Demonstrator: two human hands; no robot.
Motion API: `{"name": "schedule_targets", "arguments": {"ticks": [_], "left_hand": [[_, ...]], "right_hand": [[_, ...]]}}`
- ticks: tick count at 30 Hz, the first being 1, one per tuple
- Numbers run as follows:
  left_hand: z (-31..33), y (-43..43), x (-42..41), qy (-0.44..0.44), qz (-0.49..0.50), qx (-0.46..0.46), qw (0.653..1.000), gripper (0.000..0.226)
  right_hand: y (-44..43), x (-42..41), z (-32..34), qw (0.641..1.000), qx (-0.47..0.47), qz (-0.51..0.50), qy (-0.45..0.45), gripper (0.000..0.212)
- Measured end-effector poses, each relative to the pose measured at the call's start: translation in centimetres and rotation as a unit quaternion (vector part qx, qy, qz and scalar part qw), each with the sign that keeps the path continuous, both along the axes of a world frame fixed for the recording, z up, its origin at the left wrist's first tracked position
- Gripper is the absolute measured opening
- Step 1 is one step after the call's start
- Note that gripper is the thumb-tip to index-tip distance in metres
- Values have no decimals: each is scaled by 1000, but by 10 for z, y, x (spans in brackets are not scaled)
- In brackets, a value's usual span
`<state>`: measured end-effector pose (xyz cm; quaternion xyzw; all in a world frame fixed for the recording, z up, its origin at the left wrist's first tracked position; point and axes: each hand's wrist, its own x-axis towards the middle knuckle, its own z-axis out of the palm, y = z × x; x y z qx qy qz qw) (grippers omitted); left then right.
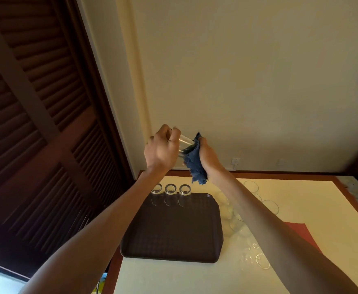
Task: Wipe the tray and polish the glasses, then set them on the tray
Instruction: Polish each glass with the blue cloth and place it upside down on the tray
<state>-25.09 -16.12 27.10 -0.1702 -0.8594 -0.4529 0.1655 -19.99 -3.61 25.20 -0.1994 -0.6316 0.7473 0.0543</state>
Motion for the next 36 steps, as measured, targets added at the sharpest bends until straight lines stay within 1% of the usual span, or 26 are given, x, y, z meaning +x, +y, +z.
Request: {"name": "schedule_targets", "arguments": {"ticks": [2,3,4,5,6,7,8,9,10,11,12,14,16,17,18,21,24,26,29,31,33,36], "left_hand": [[-8,-3,2,115,-7,-44,992,42],[-11,-5,2,148,-14,-57,987,42],[-14,-6,1,160,-23,-60,985,43],[-14,-6,2,138,-32,-54,988,44],[-12,-5,2,75,-39,-38,996,45],[-8,-4,1,-21,-49,-18,998,49],[-4,-2,-1,-120,-56,-2,991,55],[-1,-2,-2,-185,-59,-2,981,60],[0,-1,-3,-205,-59,-12,977,62],[1,-1,-3,-198,-58,-22,978,60],[1,-1,-2,-167,-55,-29,984,56],[-4,-4,-1,-66,-52,-43,996,47],[-13,-8,0,47,-70,-71,994,41],[-17,-10,-1,81,-78,-83,990,39],[-20,-11,-1,96,-85,-85,988,38],[-30,-17,-1,87,-88,-51,991,38],[-44,-28,-2,59,-68,-14,996,39],[-58,-35,-2,35,-51,-8,998,40],[-83,-41,3,-8,-39,-25,999,41],[-106,-42,9,-37,-28,-44,998,43],[-128,-44,16,-70,-22,-64,995,44],[-164,-47,23,-95,-29,-104,990,45]], "right_hand": [[1,1,2,996,-51,30,-62,53],[3,1,2,995,-53,37,-76,51],[4,0,0,995,-52,39,-81,50],[5,0,-3,995,-50,39,-77,52],[5,0,-6,997,-35,36,-64,56],[5,0,-11,999,1,25,-46,61],[4,0,-14,999,44,10,-22,63],[3,1,-15,997,77,-9,7,61],[3,1,-18,995,88,-22,34,57],[2,1,-20,996,77,-28,46,55],[2,1,-21,998,50,-19,39,56],[3,1,-21,999,-34,22,-14,54],[6,5,-22,990,-86,76,-78,52],[8,6,-24,987,-98,90,-90,53],[10,8,-26,985,-114,93,-93,54],[17,13,-41,982,-162,48,-89,53],[31,23,-60,980,-158,24,-116,58],[41,31,-77,974,-188,7,-130,60],[47,40,-97,970,-203,-16,-135,52],[47,45,-114,966,-217,-31,-139,52],[44,51,-130,962,-217,-44,-159,52],[42,59,-157,953,-214,-56,-205,51]]}}
